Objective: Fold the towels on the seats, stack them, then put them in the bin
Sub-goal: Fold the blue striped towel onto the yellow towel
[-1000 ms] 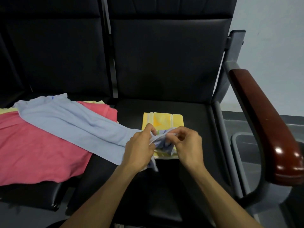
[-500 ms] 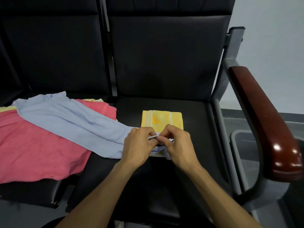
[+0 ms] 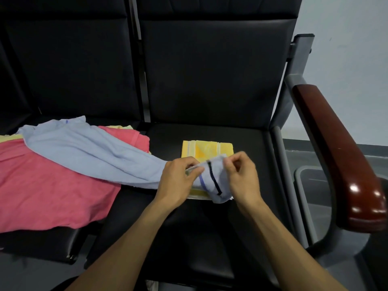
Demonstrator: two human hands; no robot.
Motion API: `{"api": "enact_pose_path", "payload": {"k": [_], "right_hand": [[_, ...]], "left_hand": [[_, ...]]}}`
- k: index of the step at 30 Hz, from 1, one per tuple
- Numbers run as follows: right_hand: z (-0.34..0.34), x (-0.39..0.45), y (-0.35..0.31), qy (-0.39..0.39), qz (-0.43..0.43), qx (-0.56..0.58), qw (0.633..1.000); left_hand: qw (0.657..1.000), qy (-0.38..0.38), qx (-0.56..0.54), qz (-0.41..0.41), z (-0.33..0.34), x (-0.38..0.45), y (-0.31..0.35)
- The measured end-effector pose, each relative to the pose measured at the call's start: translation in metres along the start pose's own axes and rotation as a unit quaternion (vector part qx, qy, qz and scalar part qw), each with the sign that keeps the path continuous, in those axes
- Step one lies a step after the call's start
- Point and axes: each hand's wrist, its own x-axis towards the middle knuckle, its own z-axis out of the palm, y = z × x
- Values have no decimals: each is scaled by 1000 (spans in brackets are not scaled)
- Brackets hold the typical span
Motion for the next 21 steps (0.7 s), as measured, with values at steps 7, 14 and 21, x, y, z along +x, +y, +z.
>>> {"api": "enact_pose_path", "payload": {"k": [7, 14, 21], "right_hand": [[-7, 0, -4, -43, 56, 64, 995], [-5, -5, -11, -23, -23, -97, 995], [-6, -9, -10, -169, -56, -208, 962]], "left_hand": [[999, 7, 29, 18, -4, -1, 1], [998, 7, 34, 51, -3, 0, -1], [993, -12, 43, 114, -1, -2, 2]]}}
